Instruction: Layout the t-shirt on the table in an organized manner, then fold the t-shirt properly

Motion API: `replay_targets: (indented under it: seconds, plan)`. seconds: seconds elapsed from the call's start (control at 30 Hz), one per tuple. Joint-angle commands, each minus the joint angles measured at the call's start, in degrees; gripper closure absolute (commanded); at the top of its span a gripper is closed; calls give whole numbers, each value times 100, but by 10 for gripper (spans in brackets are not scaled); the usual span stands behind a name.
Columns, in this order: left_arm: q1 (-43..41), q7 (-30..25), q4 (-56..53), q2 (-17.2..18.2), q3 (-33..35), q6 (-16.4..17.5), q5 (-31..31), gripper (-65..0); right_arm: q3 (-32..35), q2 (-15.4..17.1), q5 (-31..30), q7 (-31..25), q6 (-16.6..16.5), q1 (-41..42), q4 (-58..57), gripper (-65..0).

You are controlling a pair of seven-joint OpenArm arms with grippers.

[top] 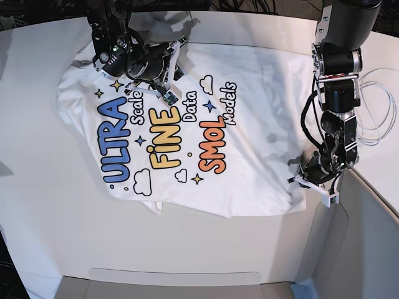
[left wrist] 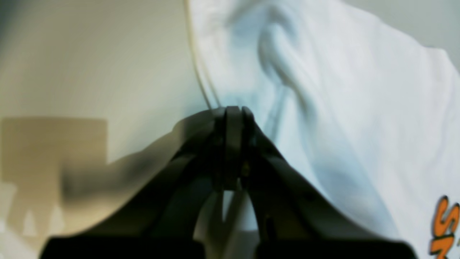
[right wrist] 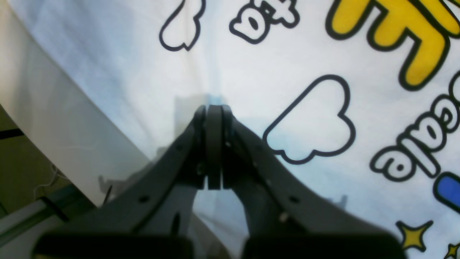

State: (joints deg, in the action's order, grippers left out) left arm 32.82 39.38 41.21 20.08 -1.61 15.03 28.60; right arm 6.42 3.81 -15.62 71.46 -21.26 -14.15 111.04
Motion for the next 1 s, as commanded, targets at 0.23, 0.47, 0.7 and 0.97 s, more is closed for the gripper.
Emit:
replay_targets:
  seconds: [0.23,0.47,0.7,0.97]
  plan:
    - [125,76,191,177,-55,-320,-1220,0,22,1,-78,-82,-6,4,100,0]
    - [107,120,1431,177,-72,-329,-1220,0,-22,1,-78,-82,-6,13,118,0]
    - [-807,656,3831,63,-81,-329,-1203,0,-154,370,-52,-109,-6,593,496,0]
    - [-2284,1684,6143,-957,-679,-294,-1212,0,-1507,599,-52,-100,-6,2220,-260,0]
